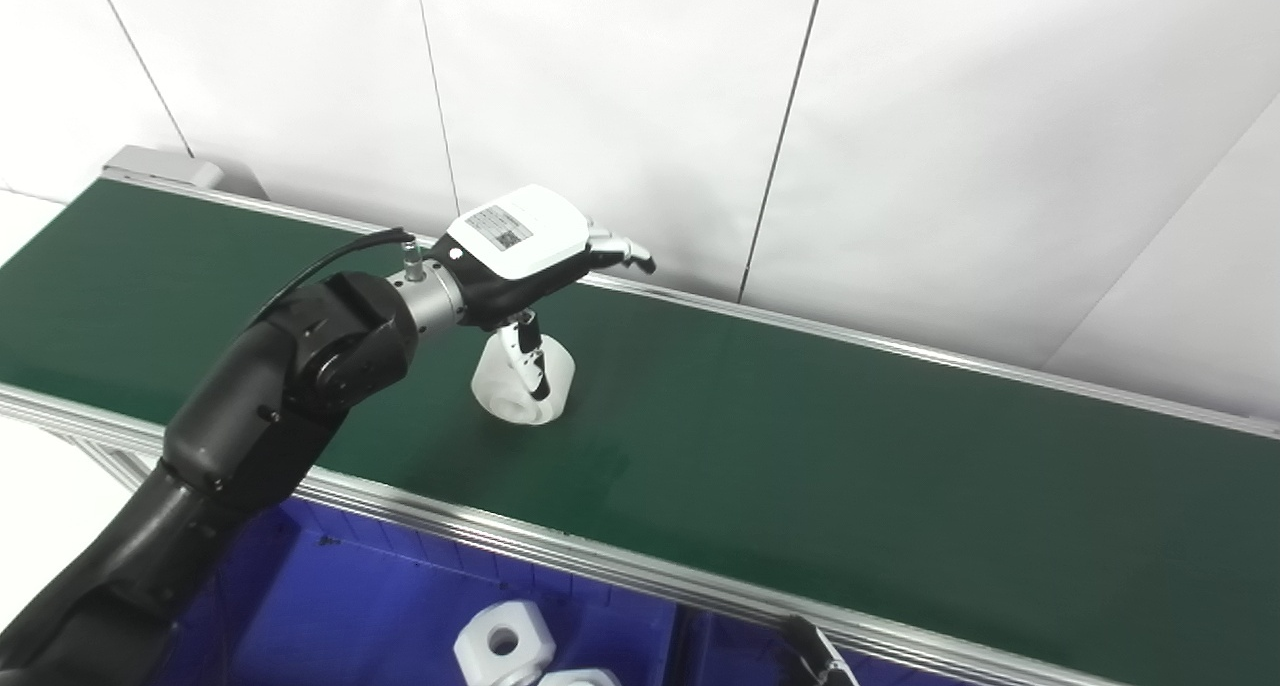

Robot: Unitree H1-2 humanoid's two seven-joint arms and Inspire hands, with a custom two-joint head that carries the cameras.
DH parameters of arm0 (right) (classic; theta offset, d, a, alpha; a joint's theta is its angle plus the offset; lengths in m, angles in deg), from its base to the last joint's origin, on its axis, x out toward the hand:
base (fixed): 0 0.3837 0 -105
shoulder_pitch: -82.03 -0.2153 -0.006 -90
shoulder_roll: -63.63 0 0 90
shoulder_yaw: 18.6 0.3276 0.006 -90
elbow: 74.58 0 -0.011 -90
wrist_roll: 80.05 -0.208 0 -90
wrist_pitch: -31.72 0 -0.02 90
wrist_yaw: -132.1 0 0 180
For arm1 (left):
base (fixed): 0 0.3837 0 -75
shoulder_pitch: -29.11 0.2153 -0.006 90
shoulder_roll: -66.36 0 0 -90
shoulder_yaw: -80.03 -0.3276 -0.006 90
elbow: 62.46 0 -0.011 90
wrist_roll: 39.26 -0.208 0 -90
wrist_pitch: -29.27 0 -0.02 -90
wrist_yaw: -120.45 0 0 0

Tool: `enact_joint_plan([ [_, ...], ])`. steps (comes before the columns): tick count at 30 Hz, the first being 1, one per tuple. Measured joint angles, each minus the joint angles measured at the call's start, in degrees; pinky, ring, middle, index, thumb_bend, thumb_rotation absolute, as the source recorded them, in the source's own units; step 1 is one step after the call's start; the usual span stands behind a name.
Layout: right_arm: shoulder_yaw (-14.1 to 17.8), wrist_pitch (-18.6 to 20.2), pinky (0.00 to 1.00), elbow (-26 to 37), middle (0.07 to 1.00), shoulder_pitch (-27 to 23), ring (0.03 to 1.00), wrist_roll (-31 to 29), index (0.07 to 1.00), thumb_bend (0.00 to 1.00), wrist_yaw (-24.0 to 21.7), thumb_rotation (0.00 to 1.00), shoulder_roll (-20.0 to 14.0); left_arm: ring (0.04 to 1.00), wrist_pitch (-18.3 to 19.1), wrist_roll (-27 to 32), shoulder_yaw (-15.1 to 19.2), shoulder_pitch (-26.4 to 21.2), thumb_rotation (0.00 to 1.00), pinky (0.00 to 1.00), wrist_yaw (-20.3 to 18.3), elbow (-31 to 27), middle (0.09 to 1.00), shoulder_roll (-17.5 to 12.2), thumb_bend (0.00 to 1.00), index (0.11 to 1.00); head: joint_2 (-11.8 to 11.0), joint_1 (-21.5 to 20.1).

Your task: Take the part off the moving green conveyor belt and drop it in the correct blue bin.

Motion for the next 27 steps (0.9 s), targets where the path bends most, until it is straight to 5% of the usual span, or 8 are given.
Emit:
enact_joint_plan([
  [5, 0.0, 0.0, 0.85, 0.0, 0.916, 0.0, 0.883, 0.0, 0.907, 0.91, 0.0, 1.00, 0.1, 0.843, 2.8, 0.1, -1.2, -0.1, 0.11, 0.76, -2.6, 1.9, 0.852, -0.6, 1.00, 0.861, 0.2, -0.4],
  [16, -0.3, 0.0, 0.83, 0.4, 0.914, 0.2, 0.877, 0.2, 0.913, 0.91, 0.1, 1.00, 0.4, 0.871, 6.7, 0.1, -4.2, 0.1, 0.16, 0.75, -0.9, 8.8, 0.863, 1.0, 1.00, 0.850, 0.6, -0.9],
  [27, -0.7, 0.0, 0.83, 1.0, 0.910, 0.2, 0.871, 0.3, 0.909, 0.90, 0.1, 1.00, 0.9, 0.806, 4.5, -0.8, -7.1, 1.0, 0.20, 0.69, 12.2, 16.9, 0.816, 5.8, 1.00, 0.799, 1.0, -1.5],
])
